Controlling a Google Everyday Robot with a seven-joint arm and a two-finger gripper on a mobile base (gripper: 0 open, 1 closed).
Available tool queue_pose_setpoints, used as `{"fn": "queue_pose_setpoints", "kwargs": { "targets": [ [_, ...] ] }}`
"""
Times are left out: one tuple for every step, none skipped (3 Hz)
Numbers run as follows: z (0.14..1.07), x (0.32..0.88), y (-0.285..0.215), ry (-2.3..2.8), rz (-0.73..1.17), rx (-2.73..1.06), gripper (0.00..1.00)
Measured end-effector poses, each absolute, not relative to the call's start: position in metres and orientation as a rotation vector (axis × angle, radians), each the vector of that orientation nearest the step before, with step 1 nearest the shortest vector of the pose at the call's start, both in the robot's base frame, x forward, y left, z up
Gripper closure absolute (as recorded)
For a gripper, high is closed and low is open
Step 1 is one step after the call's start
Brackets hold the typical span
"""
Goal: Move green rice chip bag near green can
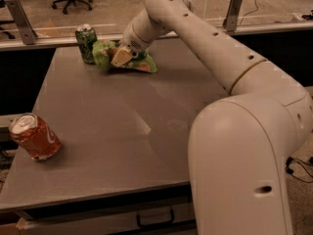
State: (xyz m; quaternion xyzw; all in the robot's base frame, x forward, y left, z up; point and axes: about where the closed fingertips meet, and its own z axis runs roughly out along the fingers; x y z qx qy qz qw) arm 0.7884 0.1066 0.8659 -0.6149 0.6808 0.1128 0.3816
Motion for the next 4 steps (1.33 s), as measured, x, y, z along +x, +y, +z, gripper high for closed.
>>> {"fn": "queue_pose_setpoints", "kwargs": {
  "targets": [
    [0.874, 0.785, 0.105, 1.721, 0.287, -1.562, 0.0],
    [0.898, 0.783, 0.094, 1.684, 0.268, -1.53, 0.0],
    [0.939, 0.781, 0.065, 1.625, 0.241, -1.462, 0.0],
    [0.981, 0.772, 0.001, 1.598, 0.175, -1.392, 0.0]
  ]
}}
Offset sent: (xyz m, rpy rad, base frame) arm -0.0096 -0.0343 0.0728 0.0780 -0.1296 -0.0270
